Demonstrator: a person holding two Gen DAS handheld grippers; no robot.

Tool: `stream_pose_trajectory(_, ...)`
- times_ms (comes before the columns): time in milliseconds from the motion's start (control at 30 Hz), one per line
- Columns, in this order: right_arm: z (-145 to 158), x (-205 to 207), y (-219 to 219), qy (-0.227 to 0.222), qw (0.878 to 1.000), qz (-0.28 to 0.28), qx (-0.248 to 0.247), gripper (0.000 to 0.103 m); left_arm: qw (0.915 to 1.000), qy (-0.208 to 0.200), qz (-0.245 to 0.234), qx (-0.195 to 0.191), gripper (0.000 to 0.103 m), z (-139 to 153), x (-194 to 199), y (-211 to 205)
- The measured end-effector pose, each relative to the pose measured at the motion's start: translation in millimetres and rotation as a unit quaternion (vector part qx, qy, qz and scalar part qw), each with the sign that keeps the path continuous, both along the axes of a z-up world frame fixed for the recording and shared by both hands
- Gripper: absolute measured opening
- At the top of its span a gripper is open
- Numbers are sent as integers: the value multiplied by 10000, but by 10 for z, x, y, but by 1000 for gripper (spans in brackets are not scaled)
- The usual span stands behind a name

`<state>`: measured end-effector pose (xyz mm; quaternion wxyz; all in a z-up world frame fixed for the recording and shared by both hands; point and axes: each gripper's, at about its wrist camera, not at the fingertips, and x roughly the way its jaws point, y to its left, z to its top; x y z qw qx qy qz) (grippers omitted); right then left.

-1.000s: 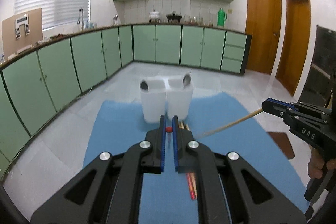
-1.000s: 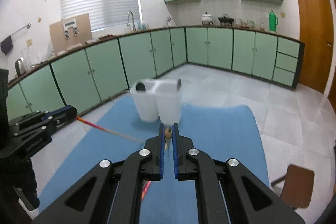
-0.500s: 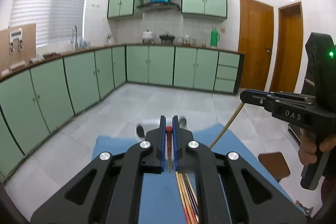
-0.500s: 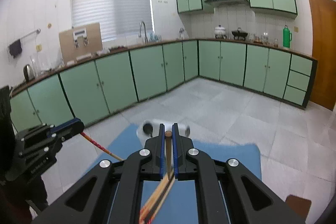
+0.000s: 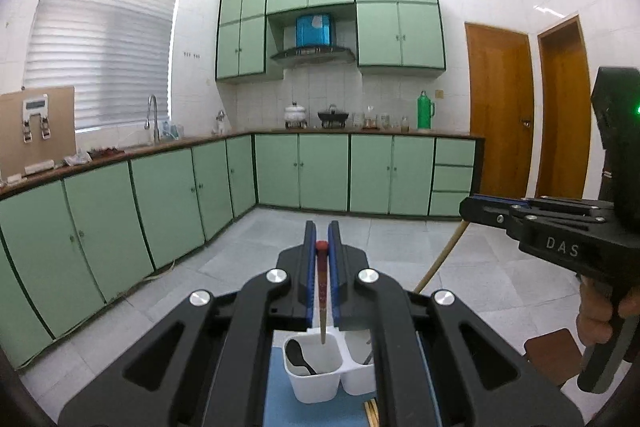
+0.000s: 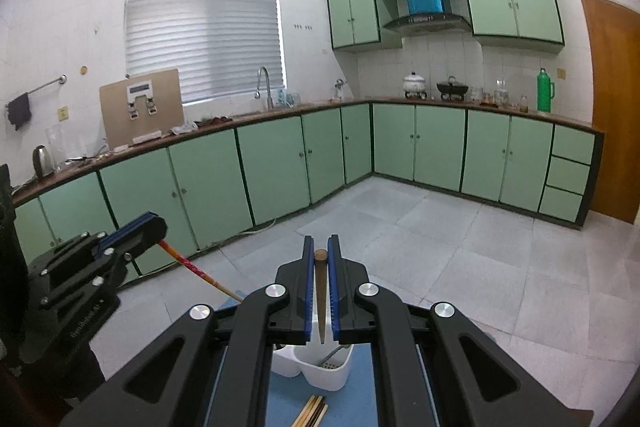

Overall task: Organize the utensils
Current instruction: 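Open both tools to release the chopsticks and withdraw to the mat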

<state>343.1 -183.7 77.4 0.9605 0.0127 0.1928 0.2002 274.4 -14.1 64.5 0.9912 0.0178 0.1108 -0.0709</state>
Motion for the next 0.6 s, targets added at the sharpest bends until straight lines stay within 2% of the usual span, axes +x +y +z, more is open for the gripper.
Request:
stream_pose_trajectory(233,-438,344,106,533,9984,13,-170,7,9976,683,-62,-14,8,-420,409,12)
stream_pose_trajectory(267,-481,348,108,572,9982,8,-202,7,9971,760,-37,-27,10,-464,439,42)
stream_pose_trajectory(333,-538,343,96,602,9979,-37,-231,10,9963,854,-5,-62,22,-524,454,97)
stream_pose_trajectory(400,-541,320,45,592,9980,-92,-208,21,9963,853,22,-80,25,-546,418,140)
stream_pose_trajectory(533,-521,132,-115,457,9984,-283,-185,33,9966,816,87,-123,35,-531,265,256)
stream_pose_trajectory(600,-540,2,-182,389,9983,-377,-204,45,9969,765,130,-140,42,-521,138,291)
